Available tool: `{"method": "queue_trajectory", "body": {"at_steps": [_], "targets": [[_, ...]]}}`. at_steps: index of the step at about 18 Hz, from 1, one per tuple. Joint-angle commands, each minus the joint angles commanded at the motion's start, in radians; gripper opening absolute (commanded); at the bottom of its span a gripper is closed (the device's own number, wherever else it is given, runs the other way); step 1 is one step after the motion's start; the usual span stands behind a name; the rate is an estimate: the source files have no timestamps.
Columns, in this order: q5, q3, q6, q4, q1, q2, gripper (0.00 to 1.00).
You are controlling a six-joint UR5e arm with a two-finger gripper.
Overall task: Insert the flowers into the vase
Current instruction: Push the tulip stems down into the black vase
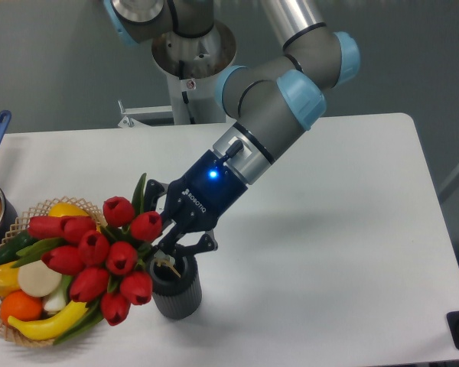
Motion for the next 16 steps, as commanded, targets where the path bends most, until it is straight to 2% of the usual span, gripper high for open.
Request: {"method": "queue_trajectory", "body": {"at_steps": [3,8,16], "targets": [[0.002,-0.026,0.019,0.002,-0.002,-0.003,0.0],[0.008,-0.034,0.026,0.002,-0.011,-0.011,0.0],[0.015,-0.074,0.146,0.002,-0.006,-0.031,0.0]]}}
